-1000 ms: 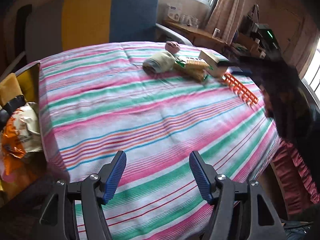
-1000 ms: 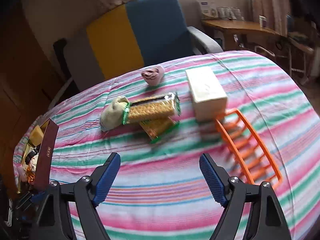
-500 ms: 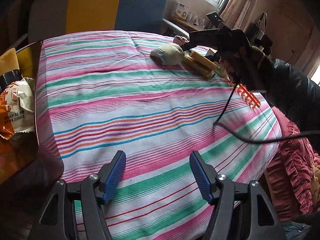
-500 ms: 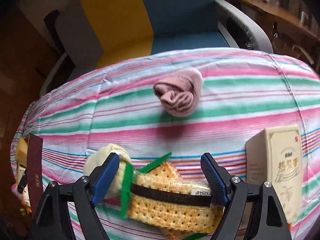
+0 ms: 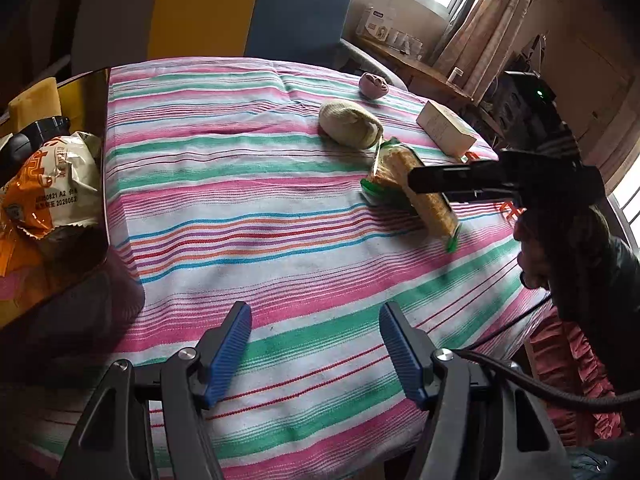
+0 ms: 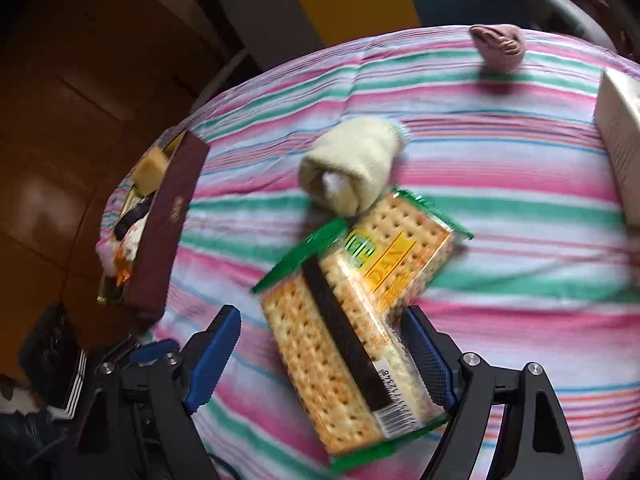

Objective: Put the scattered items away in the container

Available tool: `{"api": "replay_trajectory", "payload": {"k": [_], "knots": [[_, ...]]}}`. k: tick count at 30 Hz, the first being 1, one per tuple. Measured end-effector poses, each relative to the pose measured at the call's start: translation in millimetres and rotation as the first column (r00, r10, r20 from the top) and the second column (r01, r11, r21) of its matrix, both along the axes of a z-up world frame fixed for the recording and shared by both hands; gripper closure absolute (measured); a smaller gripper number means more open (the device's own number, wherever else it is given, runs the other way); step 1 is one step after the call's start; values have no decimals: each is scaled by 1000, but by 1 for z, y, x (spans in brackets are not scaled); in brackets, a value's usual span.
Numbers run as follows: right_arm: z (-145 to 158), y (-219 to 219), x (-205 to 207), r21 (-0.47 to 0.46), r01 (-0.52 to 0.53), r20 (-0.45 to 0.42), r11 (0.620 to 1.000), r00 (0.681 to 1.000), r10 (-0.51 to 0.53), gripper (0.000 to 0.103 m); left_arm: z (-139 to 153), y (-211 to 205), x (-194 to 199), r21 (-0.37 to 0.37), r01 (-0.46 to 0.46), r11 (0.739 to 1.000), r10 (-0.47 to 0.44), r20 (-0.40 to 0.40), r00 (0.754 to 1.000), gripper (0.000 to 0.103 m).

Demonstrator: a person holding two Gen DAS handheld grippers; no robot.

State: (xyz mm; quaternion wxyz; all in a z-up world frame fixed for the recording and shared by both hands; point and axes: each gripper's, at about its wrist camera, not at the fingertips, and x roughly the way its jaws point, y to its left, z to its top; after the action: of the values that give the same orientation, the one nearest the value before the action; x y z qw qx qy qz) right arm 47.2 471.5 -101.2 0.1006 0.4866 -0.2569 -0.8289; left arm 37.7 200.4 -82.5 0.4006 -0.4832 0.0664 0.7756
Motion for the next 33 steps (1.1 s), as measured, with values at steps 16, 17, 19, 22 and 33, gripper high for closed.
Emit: {"api": "replay_trajectory", "payload": {"k": [16, 17, 19, 22, 33], "knots": [[21, 33, 143, 88, 440, -105, 894, 896, -431, 18, 48, 102, 6, -6, 182, 983, -182, -31, 983, 34], [25, 36, 149, 132, 449, -116, 884, 892, -436, 18, 45, 111, 8, -48, 195, 980, -198, -52, 979, 34], [30, 48, 166, 198, 482, -130, 853, 876, -465, 18, 39, 118, 10, -70, 206, 976, -209, -48, 977, 35], [35, 80, 196, 257, 558, -134, 789, 829, -543, 18, 29, 124, 13, -80, 240, 967, -242, -14, 970, 35], [38, 126, 241, 249, 694, -166, 675, 718, -676, 18, 14, 179, 29, -264, 146, 954, -156, -18, 988, 35]]}}
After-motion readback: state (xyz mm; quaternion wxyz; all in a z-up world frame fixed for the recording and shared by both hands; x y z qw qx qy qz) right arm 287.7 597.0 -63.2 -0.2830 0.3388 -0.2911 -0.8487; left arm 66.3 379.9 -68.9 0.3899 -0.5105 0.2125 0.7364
